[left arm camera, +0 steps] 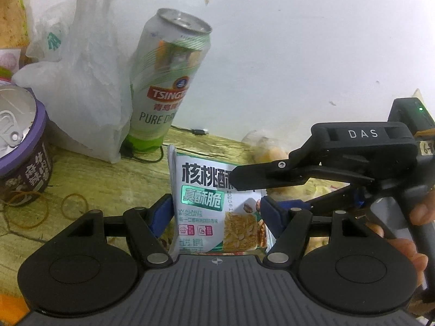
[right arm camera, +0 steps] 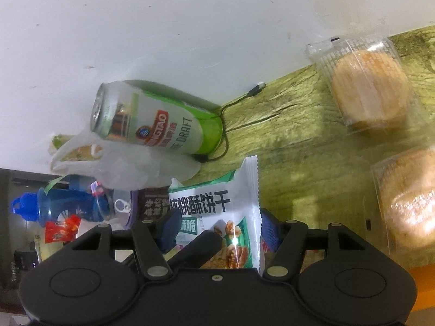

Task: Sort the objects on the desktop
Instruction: 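Lower the packet into the tray beside the first packet, open right tool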

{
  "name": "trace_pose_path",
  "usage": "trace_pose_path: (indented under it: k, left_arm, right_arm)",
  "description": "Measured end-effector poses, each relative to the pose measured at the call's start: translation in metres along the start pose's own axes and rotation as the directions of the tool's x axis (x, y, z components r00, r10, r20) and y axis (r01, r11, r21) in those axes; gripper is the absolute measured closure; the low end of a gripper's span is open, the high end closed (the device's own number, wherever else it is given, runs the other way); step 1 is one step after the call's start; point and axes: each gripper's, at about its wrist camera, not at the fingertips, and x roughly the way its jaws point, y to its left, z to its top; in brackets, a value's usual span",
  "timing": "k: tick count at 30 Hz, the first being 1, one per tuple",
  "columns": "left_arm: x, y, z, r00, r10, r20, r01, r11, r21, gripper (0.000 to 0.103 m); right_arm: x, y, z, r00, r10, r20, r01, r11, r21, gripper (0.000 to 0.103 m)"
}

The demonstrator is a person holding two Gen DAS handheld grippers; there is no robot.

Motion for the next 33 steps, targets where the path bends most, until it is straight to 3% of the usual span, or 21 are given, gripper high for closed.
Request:
trace_pose_path:
  k: [15,33]
  left_arm:
    - [-0.055,-0.040,-0.028,1.000,0.015,0.000,-0.015,0.998,0.065,0.033]
    - [-0.090,-0.074,-0.102,0.993,0.056,-0.103,-0.045,0.994,0.100,0.033]
  right_arm:
    - [-0.039,0.011,-0.044,0.999,0.046,-0.004,-0.047,0.999,-0.028,0.042]
    - [-0.059,-0.016,-0.125,0.995,0.041,-0.095,-0.043,0.999,-0.021,0.042]
